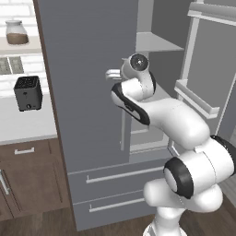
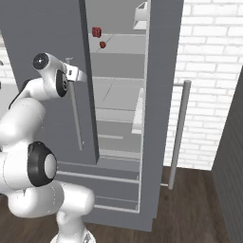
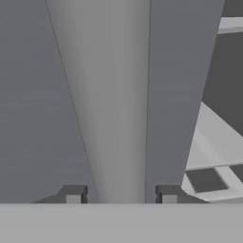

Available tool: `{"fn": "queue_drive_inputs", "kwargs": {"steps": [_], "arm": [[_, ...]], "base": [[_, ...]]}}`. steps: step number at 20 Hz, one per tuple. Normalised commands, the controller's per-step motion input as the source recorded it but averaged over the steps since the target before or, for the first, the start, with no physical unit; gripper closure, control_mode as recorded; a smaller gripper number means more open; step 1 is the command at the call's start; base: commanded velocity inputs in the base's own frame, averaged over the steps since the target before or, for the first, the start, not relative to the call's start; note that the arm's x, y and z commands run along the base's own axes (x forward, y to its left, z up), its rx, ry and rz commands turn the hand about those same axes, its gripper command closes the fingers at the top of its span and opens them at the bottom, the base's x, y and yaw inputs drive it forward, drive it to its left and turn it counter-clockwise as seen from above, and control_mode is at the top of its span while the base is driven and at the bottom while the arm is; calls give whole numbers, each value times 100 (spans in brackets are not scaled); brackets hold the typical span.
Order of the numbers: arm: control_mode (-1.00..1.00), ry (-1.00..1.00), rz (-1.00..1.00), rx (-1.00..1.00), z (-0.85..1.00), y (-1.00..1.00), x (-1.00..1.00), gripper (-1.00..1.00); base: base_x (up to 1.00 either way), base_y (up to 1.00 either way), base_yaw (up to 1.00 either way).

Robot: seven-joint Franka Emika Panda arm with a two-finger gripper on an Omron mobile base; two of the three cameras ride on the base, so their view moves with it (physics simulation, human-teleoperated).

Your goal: Take the strawberry from the fridge and place it on top of the pancake, located on the dining counter.

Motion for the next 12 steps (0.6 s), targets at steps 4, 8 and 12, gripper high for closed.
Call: {"fn": "queue_drive_inputs", "kwargs": {"steps": [4,8,12], "arm": [[-100,0,-2,0,0,3,-36,100],[-100,2,-8,-2,-1,24,-50,100],[-100,12,-15,-9,-8,42,-43,100]], "base": [[0,0,0],[0,0,0],[0,0,0]]}}
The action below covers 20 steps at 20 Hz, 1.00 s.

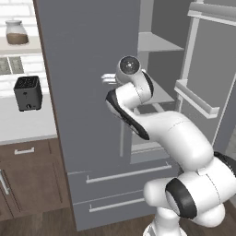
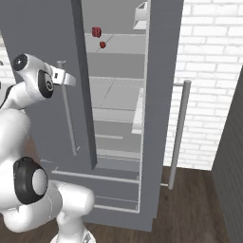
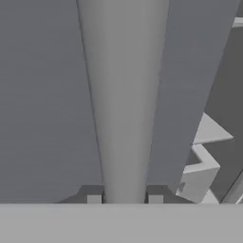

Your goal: Take the strawberry from the fridge and place it on top of the pancake, located on the dining counter.

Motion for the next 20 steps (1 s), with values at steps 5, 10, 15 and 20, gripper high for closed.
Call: {"fn": "queue_drive_inputs", "kwargs": {"steps": [5,10,15,20], "arm": [[-100,6,-6,-9,-9,53,-83,100],[-100,0,0,-9,-13,68,-92,100],[-100,0,-3,-6,0,68,-63,-100],[-100,-8,-1,-3,1,32,-44,-100]], "base": [[0,0,0],[0,0,0],[0,0,0],[0,0,0]]}}
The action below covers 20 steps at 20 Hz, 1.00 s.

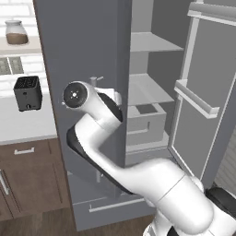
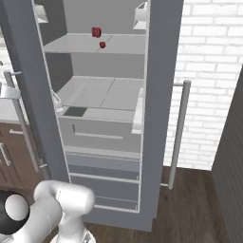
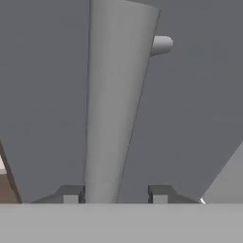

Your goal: Take the strawberry from the fridge and place it on top of the pancake, located on the dining counter.

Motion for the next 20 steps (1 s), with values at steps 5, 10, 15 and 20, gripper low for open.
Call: {"fn": "queue_drive_inputs", "kwargs": {"steps": [5,10,15,20], "arm": [[-100,-23,-13,-1,-8,27,-16,-100],[-100,-24,-15,0,-2,24,0,-100],[-100,-10,-13,0,1,48,-6,-100],[-100,-3,-4,2,1,36,-40,-100]], "base": [[0,0,0],[0,0,0],[0,0,0],[0,0,0]]}}
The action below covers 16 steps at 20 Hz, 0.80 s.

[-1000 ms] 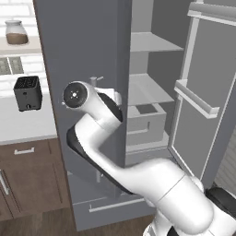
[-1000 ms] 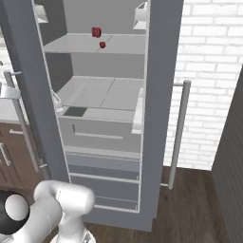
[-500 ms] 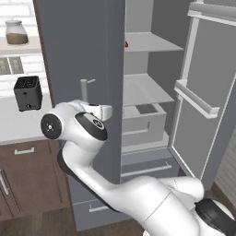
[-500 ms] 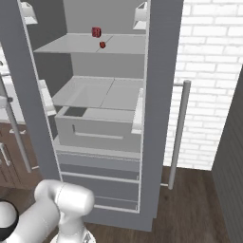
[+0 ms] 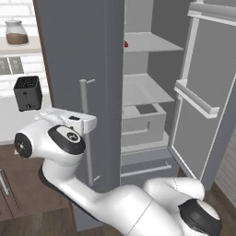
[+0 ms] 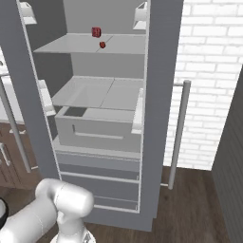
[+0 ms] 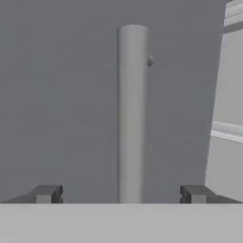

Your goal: Take the strawberry from the fridge and place it on top of the pancake, located on the dining counter.

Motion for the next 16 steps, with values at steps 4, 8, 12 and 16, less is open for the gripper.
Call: {"fn": "queue_drive_inputs", "kwargs": {"steps": [4,8,12,16], "arm": [[-100,-8,1,18,14,-24,-100,-100],[-100,2,5,65,-1,-89,-42,-100],[-100,0,5,95,3,-100,-29,-100],[-100,8,11,90,4,-100,-21,-100]], "base": [[0,0,0],[0,0,0],[0,0,0],[0,0,0]]}}
